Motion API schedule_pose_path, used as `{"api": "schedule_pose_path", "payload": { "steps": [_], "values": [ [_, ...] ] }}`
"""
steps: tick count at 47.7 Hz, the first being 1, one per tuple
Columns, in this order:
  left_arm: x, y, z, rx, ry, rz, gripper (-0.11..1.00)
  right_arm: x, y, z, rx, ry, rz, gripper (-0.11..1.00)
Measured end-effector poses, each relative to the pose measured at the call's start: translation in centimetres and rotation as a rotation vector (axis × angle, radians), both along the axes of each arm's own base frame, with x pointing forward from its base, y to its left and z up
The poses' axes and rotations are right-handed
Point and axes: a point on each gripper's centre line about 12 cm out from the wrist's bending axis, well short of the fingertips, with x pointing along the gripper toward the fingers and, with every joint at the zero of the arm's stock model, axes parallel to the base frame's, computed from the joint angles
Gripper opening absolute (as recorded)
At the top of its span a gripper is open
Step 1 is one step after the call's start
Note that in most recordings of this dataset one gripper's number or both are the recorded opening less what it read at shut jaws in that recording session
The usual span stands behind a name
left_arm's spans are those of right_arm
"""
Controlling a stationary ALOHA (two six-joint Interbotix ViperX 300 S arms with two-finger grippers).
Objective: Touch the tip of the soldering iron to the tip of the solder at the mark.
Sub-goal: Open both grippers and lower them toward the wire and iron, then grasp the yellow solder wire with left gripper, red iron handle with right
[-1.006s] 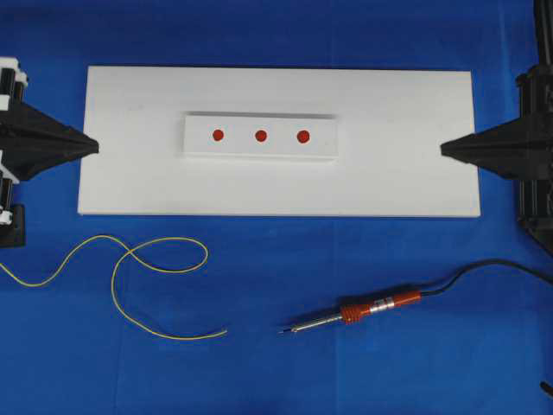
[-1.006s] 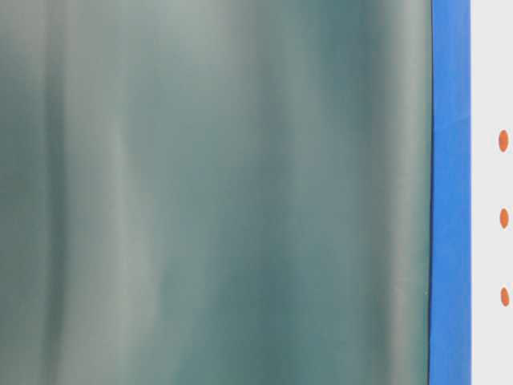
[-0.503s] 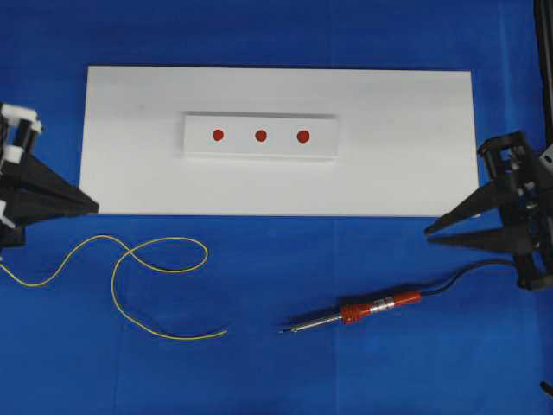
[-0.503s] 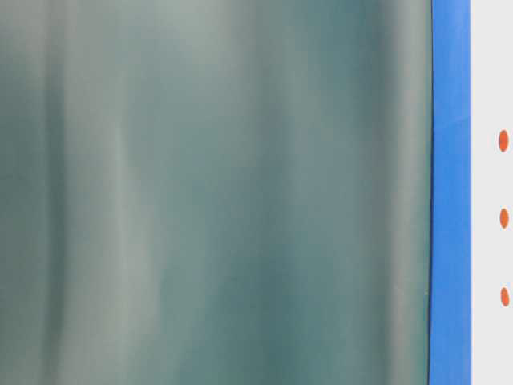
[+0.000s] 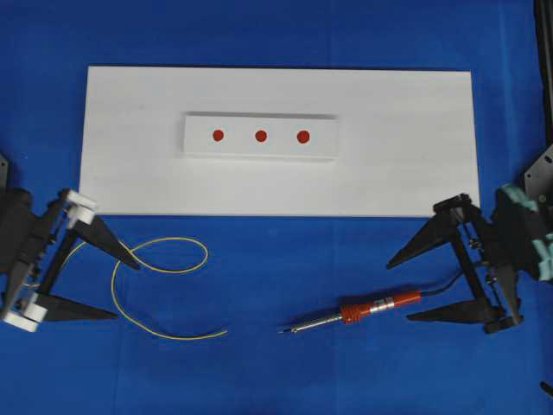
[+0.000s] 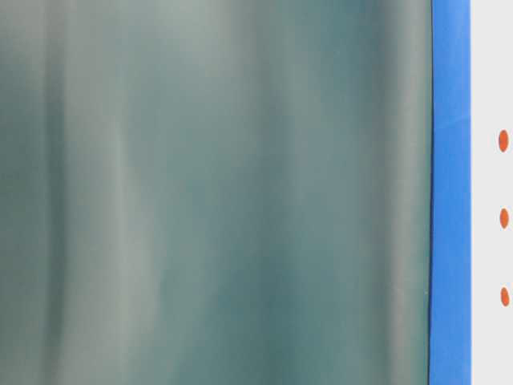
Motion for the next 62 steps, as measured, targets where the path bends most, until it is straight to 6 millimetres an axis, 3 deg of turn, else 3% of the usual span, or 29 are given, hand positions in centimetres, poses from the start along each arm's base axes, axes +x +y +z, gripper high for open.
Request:
{"api": "schedule_pose_path", "payload": {
  "steps": [22, 29, 38, 46, 50, 53, 57, 62],
  "values": [
    [4.1, -4.3, -7.0, 0.060, 0.126, -0.069, 0.78, 1.4, 2.5, -7.9, -0.016, 0.096, -0.059, 0.86],
    [4.7, -5.3, -8.9, 0.059, 0.178, -0.078, 0.77, 2.0, 3.4, -9.6, -0.025, 0.121, -0.082, 0.86],
    [4.6, -5.3, -10.4, 0.056, 0.223, -0.065, 0.77, 2.6, 3.6, -11.6, -0.045, 0.161, -0.124, 0.84],
    [4.5, -5.3, -11.2, 0.066, 0.242, -0.066, 0.74, 2.6, 3.6, -11.9, -0.052, 0.167, -0.127, 0.74],
    [4.5, -5.3, -11.2, 0.066, 0.246, -0.063, 0.66, 2.5, 3.6, -11.9, -0.059, 0.167, -0.126, 0.66],
    [4.5, -5.1, -11.4, 0.071, 0.253, -0.061, 0.53, 2.5, 3.6, -11.9, -0.073, 0.164, -0.120, 0.57],
    [4.7, -5.0, -11.4, 0.079, 0.263, -0.054, 0.31, 2.5, 3.5, -12.0, -0.104, 0.156, -0.110, 0.32],
    [4.8, -5.1, -11.6, 0.097, 0.288, -0.054, 0.05, 2.5, 3.4, -12.0, -0.133, 0.148, -0.102, 0.10]
  ]
}}
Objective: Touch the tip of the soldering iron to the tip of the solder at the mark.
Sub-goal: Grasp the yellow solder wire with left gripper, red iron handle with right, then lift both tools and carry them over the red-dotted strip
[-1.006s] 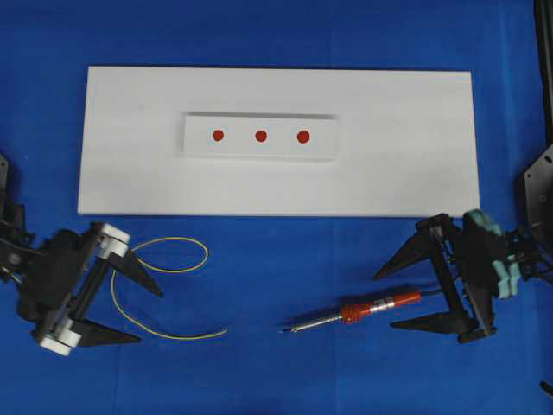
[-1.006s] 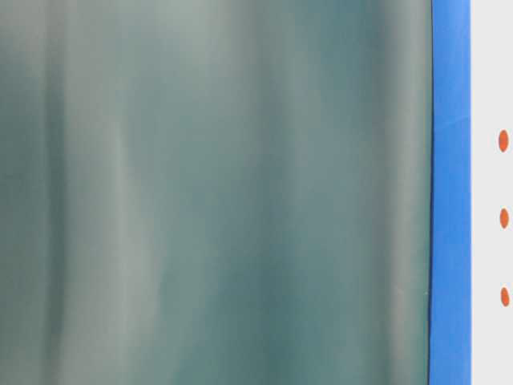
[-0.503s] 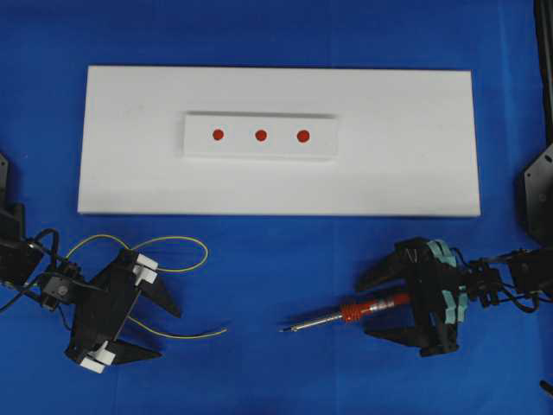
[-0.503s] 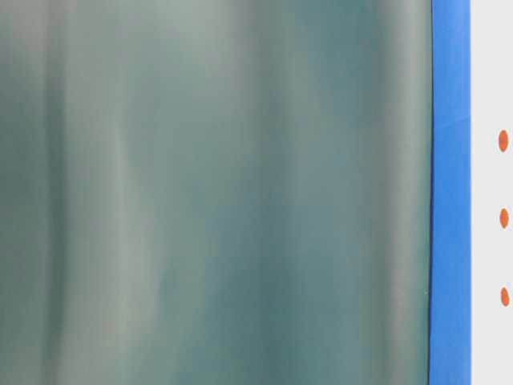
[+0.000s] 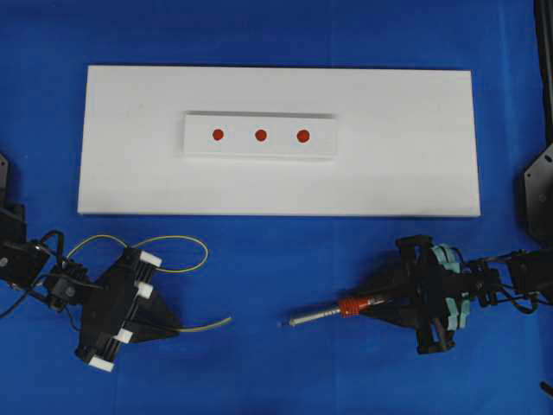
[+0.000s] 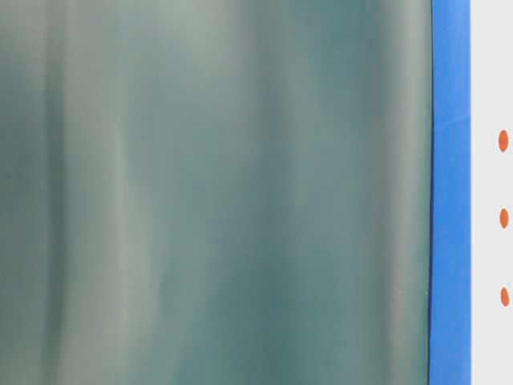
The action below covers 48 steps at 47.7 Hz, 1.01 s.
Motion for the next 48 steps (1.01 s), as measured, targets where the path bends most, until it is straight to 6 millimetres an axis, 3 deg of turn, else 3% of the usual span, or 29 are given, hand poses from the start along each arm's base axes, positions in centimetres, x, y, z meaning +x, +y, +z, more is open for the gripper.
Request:
{"api": "schedule_pose_path", "payload": {
  "steps": [22, 33, 48],
  "values": [
    [0.7, -0.2, 0.9, 0.040, 0.094, 0.011, 0.02, 0.1, 0.1, 0.7, -0.001, -0.006, 0.007, 0.06],
    [0.9, 0.5, 4.3, 0.063, 0.140, 0.032, 0.02, -0.1, -0.3, 4.0, 0.032, 0.053, 0.023, 0.06],
    [1.4, 1.8, 10.0, 0.094, 0.202, 0.071, 0.02, 0.2, -1.4, 10.1, 0.021, 0.119, 0.101, 0.06]
  ]
}}
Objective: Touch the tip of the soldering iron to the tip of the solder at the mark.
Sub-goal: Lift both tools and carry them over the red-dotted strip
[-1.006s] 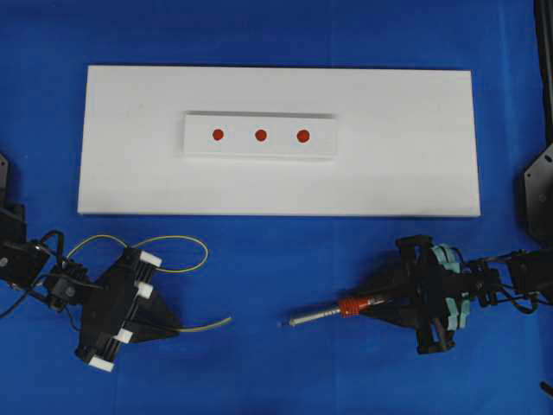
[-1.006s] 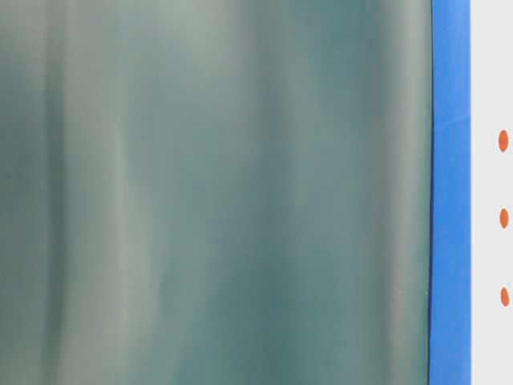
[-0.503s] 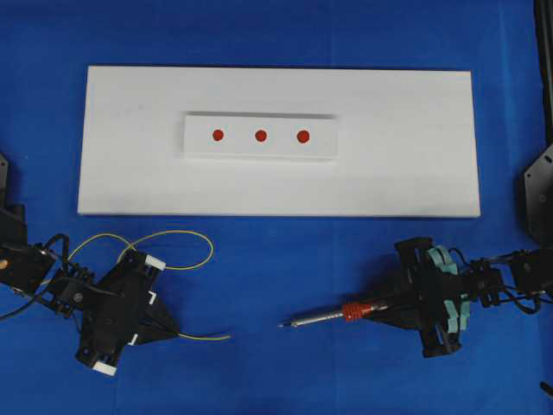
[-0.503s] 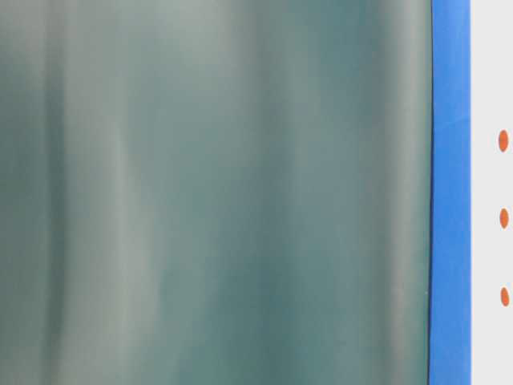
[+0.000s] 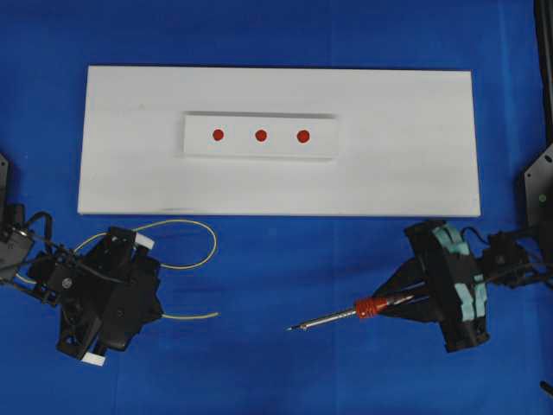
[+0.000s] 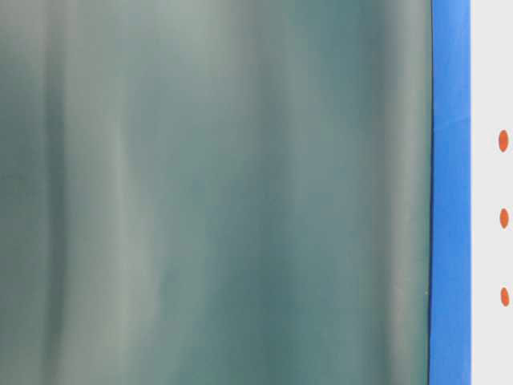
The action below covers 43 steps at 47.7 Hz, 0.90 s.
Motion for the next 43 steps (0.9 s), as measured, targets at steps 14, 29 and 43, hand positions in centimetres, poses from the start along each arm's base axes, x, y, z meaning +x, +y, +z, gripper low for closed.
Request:
{"api": "schedule_pose_path", "payload": {
  "steps": [14, 29, 43],
  "values": [
    [0.5, 1.7, 1.7, 0.005, 0.006, 0.053, 0.02, 0.5, -2.0, 1.3, -0.013, 0.070, -0.019, 0.06],
    [3.7, 6.9, 3.1, 0.019, 0.013, 0.219, 0.02, 1.9, -7.1, 1.4, -0.031, 0.146, -0.158, 0.06],
    [4.8, 13.8, 3.3, 0.049, 0.047, 0.400, 0.02, 3.1, -13.8, 2.2, -0.072, 0.197, -0.322, 0.06]
  ]
}}
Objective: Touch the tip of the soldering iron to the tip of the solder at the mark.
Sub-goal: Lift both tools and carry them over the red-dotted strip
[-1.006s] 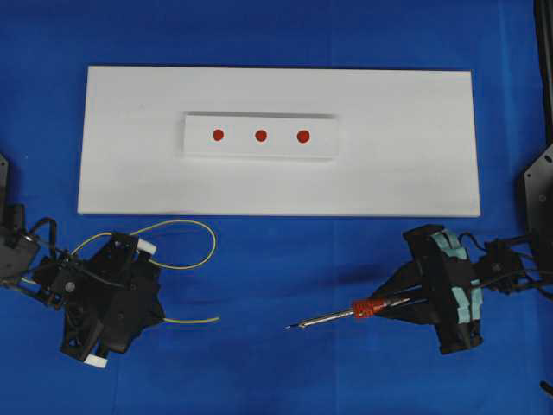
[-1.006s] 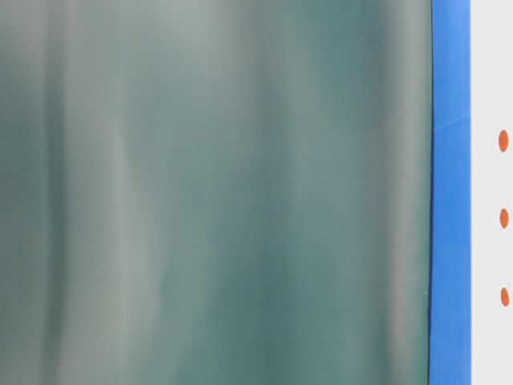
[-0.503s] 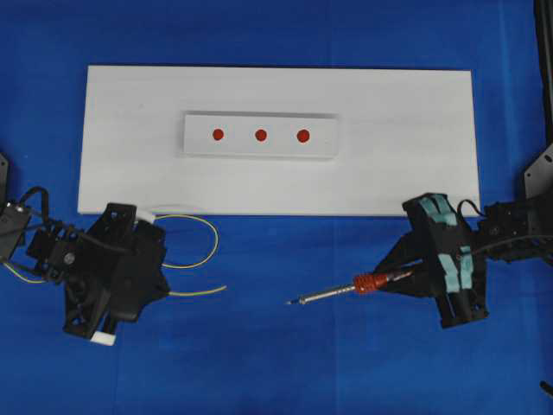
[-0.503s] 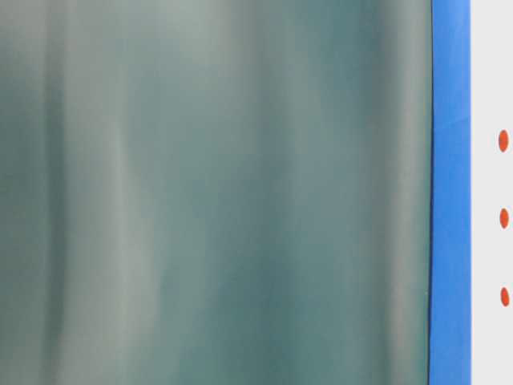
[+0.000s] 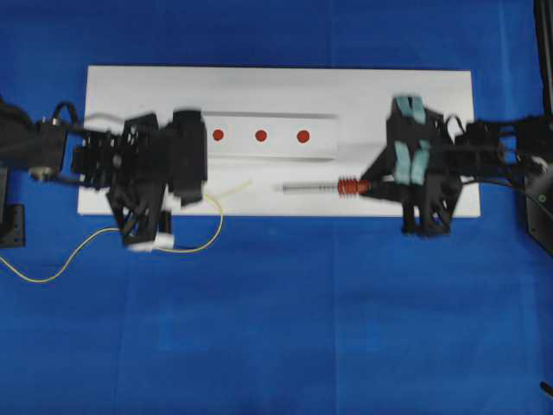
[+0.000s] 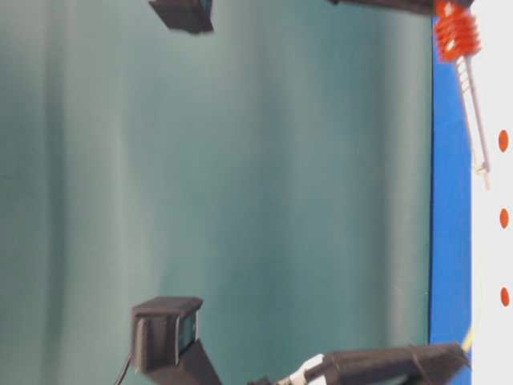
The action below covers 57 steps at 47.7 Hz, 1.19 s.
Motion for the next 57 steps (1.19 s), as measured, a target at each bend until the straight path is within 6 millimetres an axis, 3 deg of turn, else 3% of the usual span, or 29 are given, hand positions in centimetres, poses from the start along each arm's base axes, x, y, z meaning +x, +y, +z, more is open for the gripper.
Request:
{"api": "schedule_pose_path", "payload": {
  "steps": [12, 18, 38, 57],
  "values": [
    [0.0, 4.4, 0.3, 0.041, -0.002, 0.081, 0.02, 0.9, -4.4, -0.2, -0.017, 0.059, -0.103, 0.06],
    [-0.1, 5.6, 0.3, 0.043, 0.002, 0.114, 0.02, 1.3, -5.4, -0.2, -0.026, 0.070, -0.118, 0.06],
    [-0.5, 5.6, 0.0, 0.032, 0.044, 0.124, 0.02, 1.6, -5.4, -0.1, -0.034, 0.075, -0.109, 0.06],
    [-2.9, 4.7, -1.4, -0.016, 0.097, 0.161, 0.02, 1.5, -5.4, -0.2, -0.032, 0.075, -0.112, 0.06]
  ]
}}
